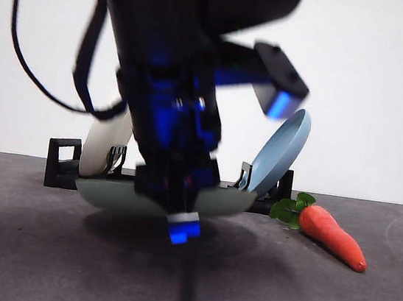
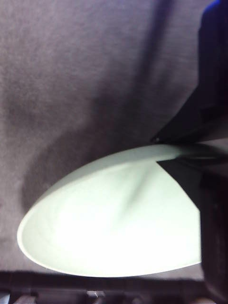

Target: Take the green plate from the plate rack,put the plate on the table,take the carrot from the table,put the carrot in the plate

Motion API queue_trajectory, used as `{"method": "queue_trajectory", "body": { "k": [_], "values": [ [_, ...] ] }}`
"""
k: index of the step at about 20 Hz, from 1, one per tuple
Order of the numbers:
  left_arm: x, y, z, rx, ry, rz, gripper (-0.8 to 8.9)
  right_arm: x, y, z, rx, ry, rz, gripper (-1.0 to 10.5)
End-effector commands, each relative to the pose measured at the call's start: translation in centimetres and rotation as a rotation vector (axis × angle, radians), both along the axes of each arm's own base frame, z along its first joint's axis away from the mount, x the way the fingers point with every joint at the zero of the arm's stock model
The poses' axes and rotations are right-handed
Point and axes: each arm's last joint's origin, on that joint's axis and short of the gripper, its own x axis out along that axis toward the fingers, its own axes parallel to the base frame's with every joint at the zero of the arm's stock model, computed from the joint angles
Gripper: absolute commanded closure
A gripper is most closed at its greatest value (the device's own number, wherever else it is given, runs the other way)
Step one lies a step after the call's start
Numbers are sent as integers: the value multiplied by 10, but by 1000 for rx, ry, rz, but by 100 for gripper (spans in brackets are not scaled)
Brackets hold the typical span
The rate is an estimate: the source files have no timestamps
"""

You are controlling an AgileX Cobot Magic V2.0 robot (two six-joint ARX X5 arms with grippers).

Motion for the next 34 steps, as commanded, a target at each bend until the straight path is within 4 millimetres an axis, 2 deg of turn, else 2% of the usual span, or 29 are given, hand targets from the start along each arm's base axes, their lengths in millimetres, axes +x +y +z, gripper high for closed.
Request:
{"method": "queue_trajectory", "body": {
  "k": [1,5,7,8,11,16,19,24,28,30,34],
  "values": [
    [-1,-3,-15,45,12,-14,819,2,1,1,3,-2,3,287],
    [-3,-6,-17,32,24,-21,817,4,1,0,2,6,3,287],
    [-6,-4,-20,10,92,-12,805,7,1,-1,2,12,3,287],
    [-8,-3,-21,-1,140,-7,769,8,1,-2,1,19,3,287],
    [-10,-1,-23,-35,208,26,557,14,2,-4,-1,43,2,287],
    [-10,-1,-13,-73,189,40,550,24,2,-8,-3,69,2,287],
    [-11,0,20,-181,161,76,550,37,4,-9,6,57,-10,287],
    [-22,15,116,-493,153,111,552,83,7,-19,37,32,-52,289],
    [-47,55,194,-819,185,84,553,134,16,-52,-54,62,-111,289],
    [-61,78,218,-938,187,54,553,155,23,-74,-81,94,-115,289],
    [-83,116,245,-1072,162,24,553,188,41,-114,-152,104,-127,289]
  ]
}}
